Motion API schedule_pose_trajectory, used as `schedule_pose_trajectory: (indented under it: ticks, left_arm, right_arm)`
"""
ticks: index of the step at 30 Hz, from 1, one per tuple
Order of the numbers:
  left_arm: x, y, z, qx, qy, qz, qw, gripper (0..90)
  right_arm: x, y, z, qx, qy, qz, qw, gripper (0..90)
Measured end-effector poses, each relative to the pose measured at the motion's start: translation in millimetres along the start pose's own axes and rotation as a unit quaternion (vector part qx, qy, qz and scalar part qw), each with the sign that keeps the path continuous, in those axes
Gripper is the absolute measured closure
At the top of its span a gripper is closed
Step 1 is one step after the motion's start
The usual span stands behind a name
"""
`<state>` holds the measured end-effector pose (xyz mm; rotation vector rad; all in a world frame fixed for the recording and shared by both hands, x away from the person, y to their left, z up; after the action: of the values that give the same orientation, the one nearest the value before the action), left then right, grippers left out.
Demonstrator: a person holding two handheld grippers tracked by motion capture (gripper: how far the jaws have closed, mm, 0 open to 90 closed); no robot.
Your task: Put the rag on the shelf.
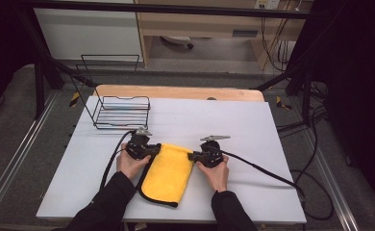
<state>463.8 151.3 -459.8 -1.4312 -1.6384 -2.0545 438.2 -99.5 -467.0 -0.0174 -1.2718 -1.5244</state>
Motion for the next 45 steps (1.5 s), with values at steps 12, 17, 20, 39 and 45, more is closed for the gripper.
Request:
schedule_pose_trajectory:
  ticks: [12, 17, 20, 39, 45]
  left_arm:
    - [11.8, 1.4, 3.8, 0.023, -0.018, -0.031, 0.9991, 80.4]
    - [27.5, 2.2, 1.6, 0.022, -0.021, -0.057, 0.9979, 80.8]
    - [37.5, 2.4, 0.9, 0.019, -0.019, -0.069, 0.9973, 80.9]
    - [94.3, 4.4, -2.1, 0.018, -0.002, -0.145, 0.9893, 81.0]
    - [107.3, 7.5, -3.2, 0.019, -0.002, -0.167, 0.9858, 81.0]
  right_arm:
    - [5.8, 1.7, 4.1, 0.001, 0.002, -0.015, 0.9999, 82.4]
    - [13.7, 4.8, 12.0, 0.019, 0.000, -0.028, 0.9994, 82.6]
    - [18.0, 9.0, 20.6, 0.037, -0.002, -0.037, 0.9986, 82.6]
    - [43.8, 30.5, 60.2, 0.100, 0.003, -0.089, 0.9910, 83.0]
    - [53.1, 36.7, 70.5, 0.117, 0.006, -0.106, 0.9874, 83.0]
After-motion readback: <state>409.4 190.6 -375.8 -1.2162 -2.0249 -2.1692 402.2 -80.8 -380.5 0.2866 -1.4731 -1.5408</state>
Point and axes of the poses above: each handheld gripper's, and its own axes: x roughly backward along the jaws, y roughly out of its top, z roughly to its left, the point moved 2 cm from there along -x, roughly forward along the jaws, and after that the axes turned 8 degrees about y, right-handed, at the moved point
